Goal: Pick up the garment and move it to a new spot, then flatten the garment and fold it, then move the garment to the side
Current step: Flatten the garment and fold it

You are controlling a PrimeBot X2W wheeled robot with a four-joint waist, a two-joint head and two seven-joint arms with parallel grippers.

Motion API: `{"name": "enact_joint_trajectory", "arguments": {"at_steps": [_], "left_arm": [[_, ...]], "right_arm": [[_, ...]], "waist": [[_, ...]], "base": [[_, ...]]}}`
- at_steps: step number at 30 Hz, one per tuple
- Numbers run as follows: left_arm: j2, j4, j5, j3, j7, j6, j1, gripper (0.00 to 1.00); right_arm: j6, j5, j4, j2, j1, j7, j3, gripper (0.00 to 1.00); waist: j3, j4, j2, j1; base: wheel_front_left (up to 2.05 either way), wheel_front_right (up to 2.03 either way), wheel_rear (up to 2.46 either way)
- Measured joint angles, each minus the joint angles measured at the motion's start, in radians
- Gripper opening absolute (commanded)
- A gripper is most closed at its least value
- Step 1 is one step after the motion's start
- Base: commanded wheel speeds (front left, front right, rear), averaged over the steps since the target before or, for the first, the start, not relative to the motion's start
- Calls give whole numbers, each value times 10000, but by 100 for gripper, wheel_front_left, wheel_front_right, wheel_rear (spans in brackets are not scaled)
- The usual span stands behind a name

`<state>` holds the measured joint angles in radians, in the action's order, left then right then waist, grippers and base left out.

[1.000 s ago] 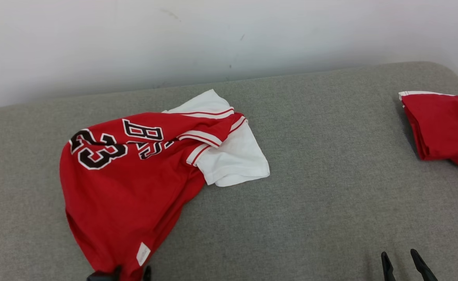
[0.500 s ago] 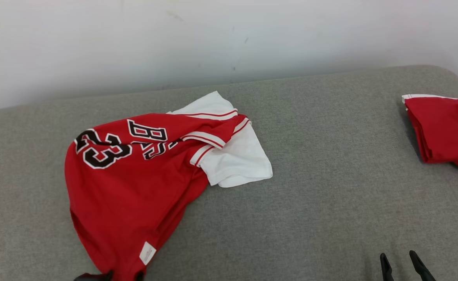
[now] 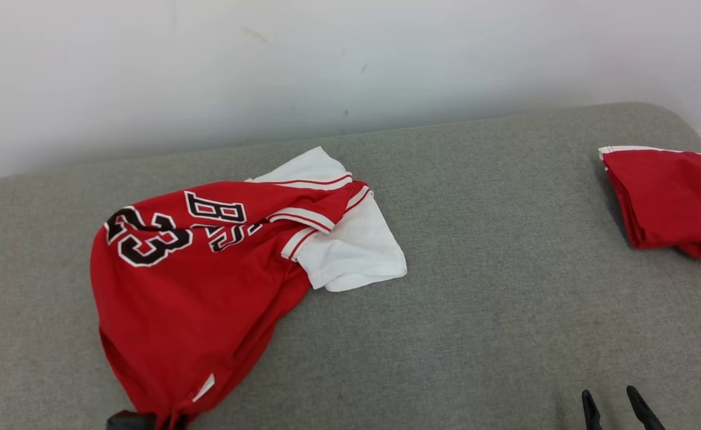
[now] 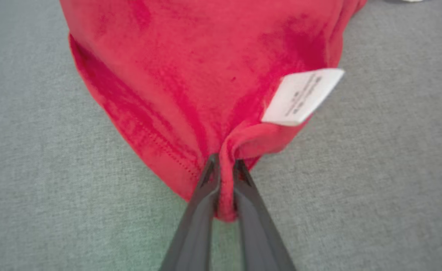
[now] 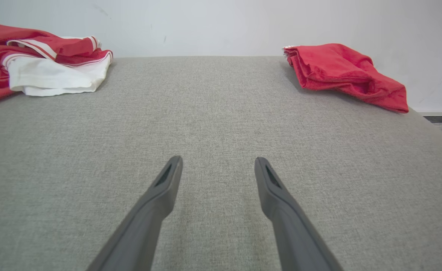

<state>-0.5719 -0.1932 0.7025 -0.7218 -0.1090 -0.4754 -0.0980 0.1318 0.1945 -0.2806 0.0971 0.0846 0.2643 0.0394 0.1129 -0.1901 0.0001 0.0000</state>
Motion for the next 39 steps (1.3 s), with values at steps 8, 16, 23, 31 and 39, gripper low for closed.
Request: {"name": "enact_joint_trajectory", "arguments": {"at_steps": [8, 16, 23, 31, 39], "left_arm": [[-959, 1110, -150, 420, -364, -848, 739, 0], [-1726, 1661, -449, 226, -430, -1331, 1925, 0], [-1300, 1799, -54, 345, -502, -1605, 2329, 100], [-2184, 3680, 397, 1379, -351, -2566, 2912, 100], [-2477, 5083, -880, 729, 422, -2113, 663, 100]], "right_arm": [[0, -4, -52, -46, 354, 0, -104, 100], [0, -2, -98, -69, 441, 0, -29, 100], [0, 0, -107, -44, 456, 0, -8, 100], [0, 0, -77, -13, 607, 0, -84, 100], [0, 6, 10, -58, 207, 0, 44, 100]], "waist": [[-372, 264, -1, 0], [-670, 581, -1, 0], [-786, 600, 0, 0], [-797, 441, 0, 0], [-452, 184, 0, 1]], "base": [[0, 0, 0], [0, 0, 0], [0, 0, 0], [0, 0, 0], [0, 0, 0]]}}
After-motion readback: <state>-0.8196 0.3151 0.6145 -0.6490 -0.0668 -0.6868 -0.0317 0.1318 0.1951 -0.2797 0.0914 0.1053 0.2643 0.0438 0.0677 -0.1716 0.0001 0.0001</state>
